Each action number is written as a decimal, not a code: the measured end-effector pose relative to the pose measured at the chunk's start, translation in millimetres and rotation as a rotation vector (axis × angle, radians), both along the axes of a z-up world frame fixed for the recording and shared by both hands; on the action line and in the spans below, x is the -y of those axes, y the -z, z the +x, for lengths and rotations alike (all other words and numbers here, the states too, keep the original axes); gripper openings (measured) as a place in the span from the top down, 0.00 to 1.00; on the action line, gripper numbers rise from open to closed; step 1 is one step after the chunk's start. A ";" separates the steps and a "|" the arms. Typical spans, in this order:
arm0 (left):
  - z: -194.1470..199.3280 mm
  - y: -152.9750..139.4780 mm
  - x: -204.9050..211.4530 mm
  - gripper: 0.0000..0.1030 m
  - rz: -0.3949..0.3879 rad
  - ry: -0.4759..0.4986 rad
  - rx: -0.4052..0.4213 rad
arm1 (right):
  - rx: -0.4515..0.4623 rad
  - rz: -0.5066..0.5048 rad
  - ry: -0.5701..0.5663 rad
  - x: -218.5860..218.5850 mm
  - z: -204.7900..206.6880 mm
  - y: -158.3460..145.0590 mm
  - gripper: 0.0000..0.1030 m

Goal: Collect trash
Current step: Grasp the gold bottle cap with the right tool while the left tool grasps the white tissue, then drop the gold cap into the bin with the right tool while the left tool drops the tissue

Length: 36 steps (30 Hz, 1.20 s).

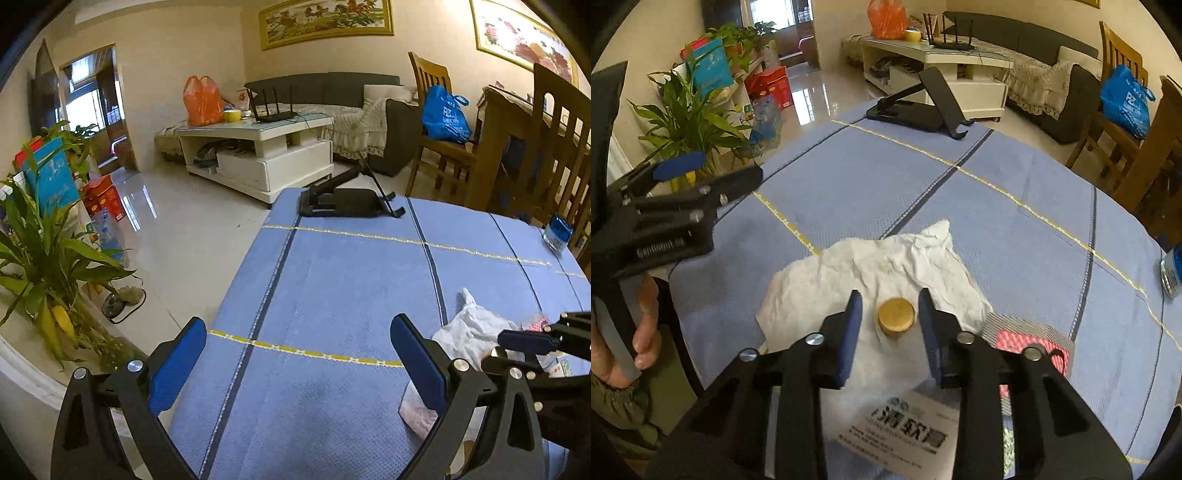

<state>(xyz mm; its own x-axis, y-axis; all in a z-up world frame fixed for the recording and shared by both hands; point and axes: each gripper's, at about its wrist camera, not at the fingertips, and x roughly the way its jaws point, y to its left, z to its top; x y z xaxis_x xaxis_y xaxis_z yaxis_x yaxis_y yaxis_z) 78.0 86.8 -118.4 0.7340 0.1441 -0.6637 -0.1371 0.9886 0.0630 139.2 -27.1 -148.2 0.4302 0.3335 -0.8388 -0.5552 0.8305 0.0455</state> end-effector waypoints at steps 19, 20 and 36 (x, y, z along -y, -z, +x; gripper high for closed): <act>24.3 18.9 70.2 0.06 -0.039 0.373 -0.147 | 0.047 0.363 0.186 108.7 -1.8 -71.5 0.80; 27.4 21.1 78.9 0.06 -0.029 0.409 -0.166 | 0.052 0.386 0.209 120.0 -2.3 -76.1 0.79; 25.6 33.8 120.8 0.98 -0.040 0.480 -0.285 | 0.129 0.499 0.372 203.3 -23.2 -105.7 0.79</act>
<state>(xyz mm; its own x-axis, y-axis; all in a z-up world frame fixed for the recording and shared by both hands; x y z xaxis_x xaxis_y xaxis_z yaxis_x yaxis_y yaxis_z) 103.6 -33.9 -152.3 0.5018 -0.1915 -0.8435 0.3464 0.9381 -0.0069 116.0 -230.4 -42.4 0.6800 0.4796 -0.5546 -0.2604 0.8651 0.4288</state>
